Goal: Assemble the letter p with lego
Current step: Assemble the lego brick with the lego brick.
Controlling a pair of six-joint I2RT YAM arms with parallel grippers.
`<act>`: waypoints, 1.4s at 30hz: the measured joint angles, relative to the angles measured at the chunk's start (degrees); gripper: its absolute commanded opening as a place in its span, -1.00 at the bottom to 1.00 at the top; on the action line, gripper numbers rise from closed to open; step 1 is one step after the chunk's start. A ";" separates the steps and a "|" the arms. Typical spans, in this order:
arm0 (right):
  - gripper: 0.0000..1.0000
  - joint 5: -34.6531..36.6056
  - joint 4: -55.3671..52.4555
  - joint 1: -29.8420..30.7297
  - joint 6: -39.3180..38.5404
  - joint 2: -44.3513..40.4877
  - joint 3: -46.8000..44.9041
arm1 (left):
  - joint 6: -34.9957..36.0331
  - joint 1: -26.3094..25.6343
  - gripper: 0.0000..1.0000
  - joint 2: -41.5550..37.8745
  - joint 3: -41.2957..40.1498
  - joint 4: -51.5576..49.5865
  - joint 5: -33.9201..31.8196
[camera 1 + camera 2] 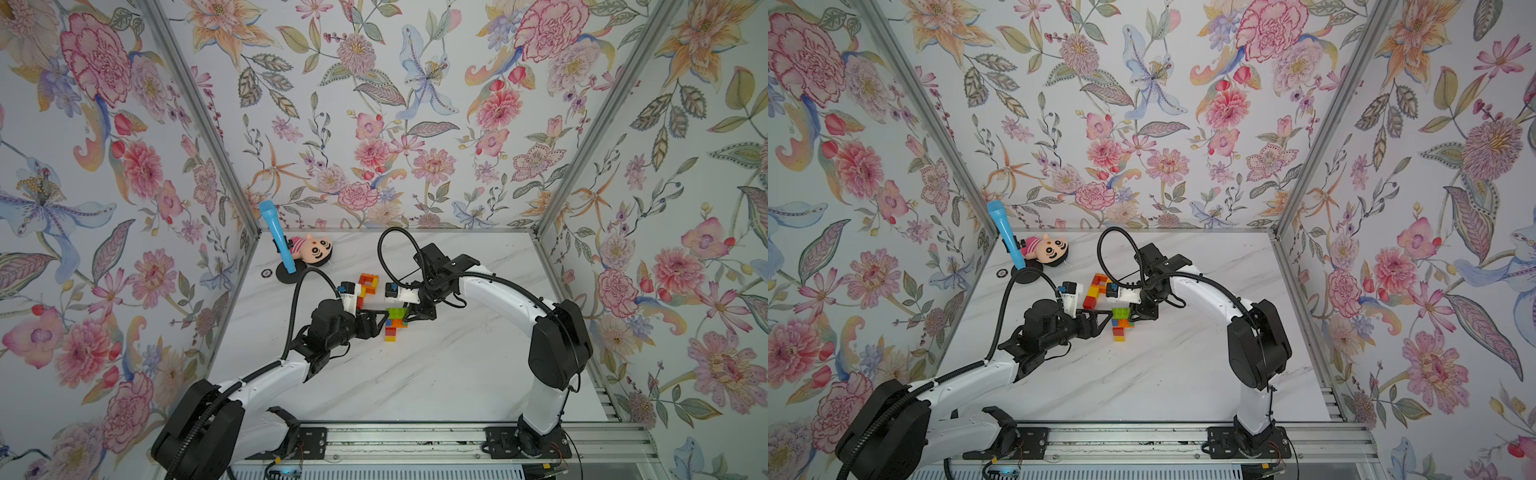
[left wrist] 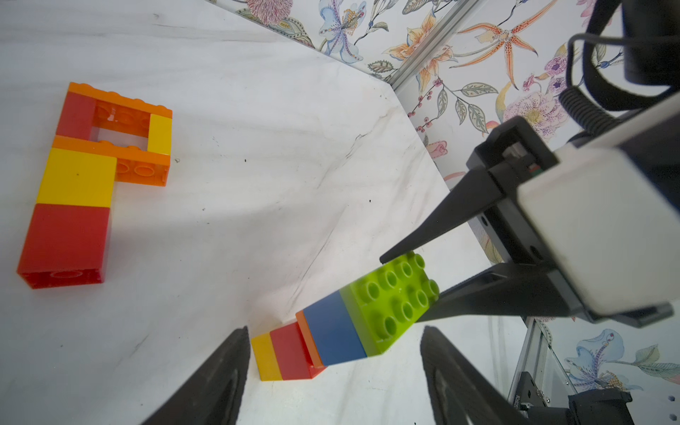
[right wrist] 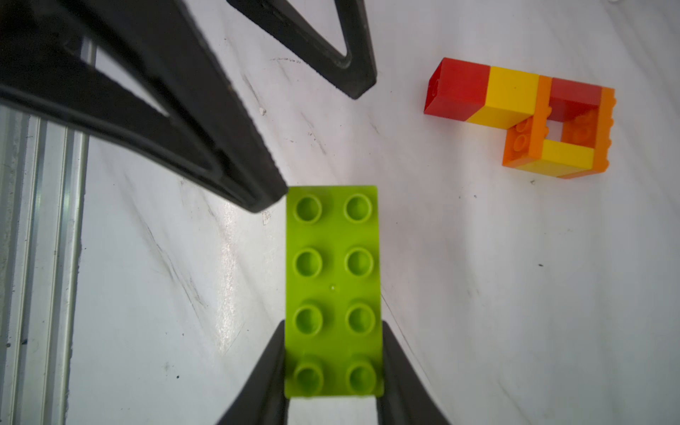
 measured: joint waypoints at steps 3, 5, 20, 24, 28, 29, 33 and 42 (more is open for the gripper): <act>-0.50 0.66 0.31 0.42 1.70 -0.02 -0.07 | 0.00 -0.09 0.50 0.35 0.13 0.42 0.00; -0.50 1.33 0.79 0.79 2.91 -0.02 -0.09 | 0.00 -0.11 0.49 0.68 0.22 1.01 0.02; -0.50 2.71 2.80 1.79 4.63 -1.44 -2.01 | -0.02 -0.13 0.40 2.23 0.28 2.56 0.07; -0.50 2.91 2.82 1.79 4.68 -1.46 -2.01 | -0.04 -0.28 0.36 2.56 0.35 2.58 0.07; -0.50 3.19 2.82 1.79 4.81 -1.88 -2.40 | -0.04 -0.79 0.35 3.26 0.55 2.95 0.07; -0.50 3.32 2.78 1.79 4.81 -2.08 -2.47 | -0.09 -0.87 0.34 3.43 0.63 2.99 0.09; -0.50 3.63 2.58 1.79 4.81 -2.51 -2.84 | -0.24 -0.96 0.31 3.91 1.07 3.43 0.07; -0.50 3.98 2.56 1.79 4.85 -2.91 -3.17 | -0.63 -1.38 0.23 4.37 1.44 4.74 0.09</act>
